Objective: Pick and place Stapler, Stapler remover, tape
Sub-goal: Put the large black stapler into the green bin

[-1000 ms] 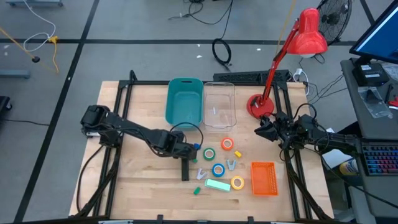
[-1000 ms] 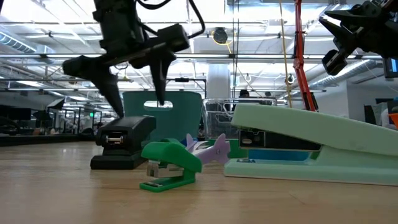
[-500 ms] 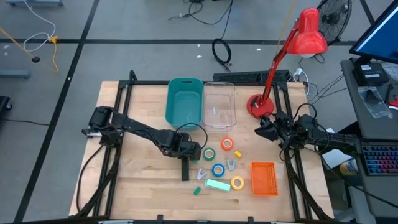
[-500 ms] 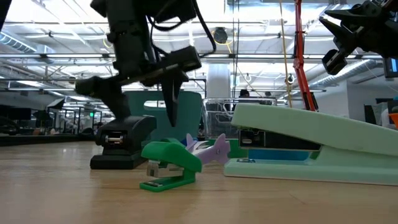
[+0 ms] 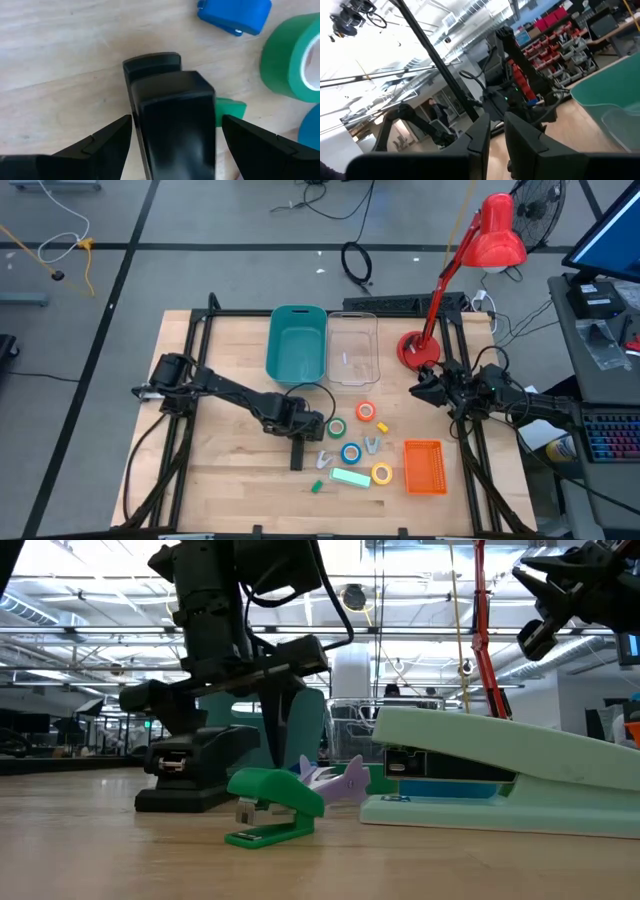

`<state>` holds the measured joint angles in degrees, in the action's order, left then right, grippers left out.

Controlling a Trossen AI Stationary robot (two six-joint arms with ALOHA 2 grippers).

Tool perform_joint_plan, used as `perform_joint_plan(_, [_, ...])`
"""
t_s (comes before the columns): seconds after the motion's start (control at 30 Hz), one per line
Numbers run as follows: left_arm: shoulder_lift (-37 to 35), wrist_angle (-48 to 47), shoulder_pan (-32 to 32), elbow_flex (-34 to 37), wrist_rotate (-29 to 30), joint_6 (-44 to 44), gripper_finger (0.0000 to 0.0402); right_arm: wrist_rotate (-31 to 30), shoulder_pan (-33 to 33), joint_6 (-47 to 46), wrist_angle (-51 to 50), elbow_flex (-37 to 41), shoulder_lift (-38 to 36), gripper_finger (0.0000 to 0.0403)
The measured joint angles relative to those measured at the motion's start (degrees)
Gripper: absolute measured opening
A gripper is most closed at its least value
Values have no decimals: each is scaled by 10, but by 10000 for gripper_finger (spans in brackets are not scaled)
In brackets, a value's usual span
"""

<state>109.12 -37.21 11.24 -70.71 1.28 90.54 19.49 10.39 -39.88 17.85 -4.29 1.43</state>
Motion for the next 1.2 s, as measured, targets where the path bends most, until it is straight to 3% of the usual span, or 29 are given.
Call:
perform_joint_plan(0.27, [-18,-52,-13,1,21,-3,312,0,0,0,0,0,0,50])
perform_joint_plan(0.6, [-14,-39,-26,1,28,-15,312,1,0,-15,2,0,0,50])
perform_joint_plan(1.2, [-13,-99,-21,1,3,-18,312,0,0,-15,3,0,0,50])
